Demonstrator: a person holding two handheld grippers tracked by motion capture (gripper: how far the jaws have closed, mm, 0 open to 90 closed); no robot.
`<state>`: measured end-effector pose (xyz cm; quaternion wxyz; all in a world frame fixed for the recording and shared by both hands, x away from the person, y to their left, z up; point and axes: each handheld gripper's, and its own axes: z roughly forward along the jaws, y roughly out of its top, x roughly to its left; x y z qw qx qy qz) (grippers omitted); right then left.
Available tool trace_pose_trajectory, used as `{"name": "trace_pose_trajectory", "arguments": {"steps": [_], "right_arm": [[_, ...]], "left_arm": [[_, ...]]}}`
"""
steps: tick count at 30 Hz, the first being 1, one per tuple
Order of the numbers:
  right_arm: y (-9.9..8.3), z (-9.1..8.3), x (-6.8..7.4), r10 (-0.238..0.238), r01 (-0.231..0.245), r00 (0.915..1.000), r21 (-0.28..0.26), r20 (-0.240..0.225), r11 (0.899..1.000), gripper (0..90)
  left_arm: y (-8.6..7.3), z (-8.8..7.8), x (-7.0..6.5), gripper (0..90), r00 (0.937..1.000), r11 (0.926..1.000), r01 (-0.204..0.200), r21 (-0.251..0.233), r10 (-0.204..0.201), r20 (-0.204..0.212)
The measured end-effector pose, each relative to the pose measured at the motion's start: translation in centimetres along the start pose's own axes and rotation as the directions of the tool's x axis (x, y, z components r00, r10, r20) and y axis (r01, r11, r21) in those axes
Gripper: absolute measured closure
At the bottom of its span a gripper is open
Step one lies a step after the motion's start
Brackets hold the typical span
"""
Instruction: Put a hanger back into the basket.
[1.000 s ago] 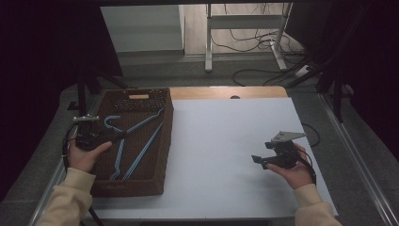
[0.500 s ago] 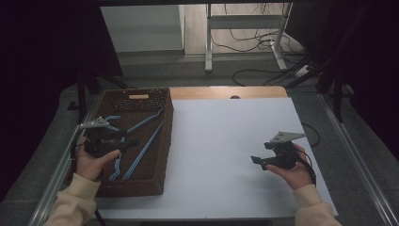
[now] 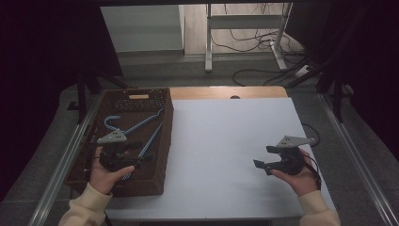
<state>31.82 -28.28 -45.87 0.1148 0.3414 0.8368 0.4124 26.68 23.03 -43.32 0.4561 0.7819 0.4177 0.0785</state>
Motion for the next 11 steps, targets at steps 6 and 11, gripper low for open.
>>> {"name": "trace_pose_trajectory", "arguments": {"steps": [6,11], "right_arm": [[-0.16,-0.30,0.02,0.006,-0.006,1.0000,-0.018,-0.002,1.000,20.5],[-0.14,-0.28,-0.01,0.010,-0.010,0.9999,-0.024,-0.008,1.000,20.6]], "left_arm": [[-0.01,0.10,-0.01,23.6,0.9999,0.9999,-0.006,-0.009,0.006,-0.015],[-0.04,0.05,-0.01,23.0,0.9998,0.9999,-0.007,-0.014,0.007,-0.020]]}}
